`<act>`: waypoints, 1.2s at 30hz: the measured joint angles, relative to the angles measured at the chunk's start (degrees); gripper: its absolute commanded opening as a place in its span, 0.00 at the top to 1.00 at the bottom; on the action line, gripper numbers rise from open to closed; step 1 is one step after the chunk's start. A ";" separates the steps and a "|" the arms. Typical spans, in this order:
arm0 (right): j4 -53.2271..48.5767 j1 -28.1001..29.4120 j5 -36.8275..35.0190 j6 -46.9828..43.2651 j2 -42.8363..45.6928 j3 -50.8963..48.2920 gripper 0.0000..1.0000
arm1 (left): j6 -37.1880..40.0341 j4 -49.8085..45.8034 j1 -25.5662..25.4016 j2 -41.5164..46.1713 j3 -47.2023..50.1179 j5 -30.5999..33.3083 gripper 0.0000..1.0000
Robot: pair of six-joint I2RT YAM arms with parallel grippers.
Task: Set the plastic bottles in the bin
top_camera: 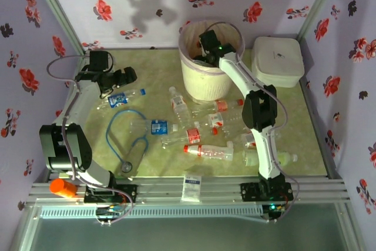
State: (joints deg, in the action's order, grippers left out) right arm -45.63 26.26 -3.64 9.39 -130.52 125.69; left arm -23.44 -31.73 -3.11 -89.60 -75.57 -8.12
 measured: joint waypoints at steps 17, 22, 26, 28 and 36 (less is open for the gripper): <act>2.73 0.00 -1.57 -2.12 10.88 -1.88 0.01 | -0.17 -1.68 0.00 -0.02 0.00 4.02 0.00; 6.34 0.00 -1.44 -2.40 26.47 -6.97 0.01 | -13.49 4.42 0.00 5.01 8.33 6.51 0.01; 9.62 0.00 -0.48 -2.25 37.59 -13.86 0.01 | -31.61 12.31 0.00 12.28 20.83 8.57 0.03; 11.04 0.00 0.28 -1.73 41.77 -18.73 0.01 | -39.60 14.75 -0.13 13.07 24.06 9.94 0.03; 14.51 -0.39 3.48 1.79 51.04 -39.12 0.01 | -61.27 22.69 -2.64 8.68 26.60 14.60 0.08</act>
State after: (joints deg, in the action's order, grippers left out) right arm -31.11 25.87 -0.16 11.18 -79.48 86.56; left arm -84.71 -9.04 -5.76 -80.93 -48.97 6.48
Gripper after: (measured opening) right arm 0.993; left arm 0.933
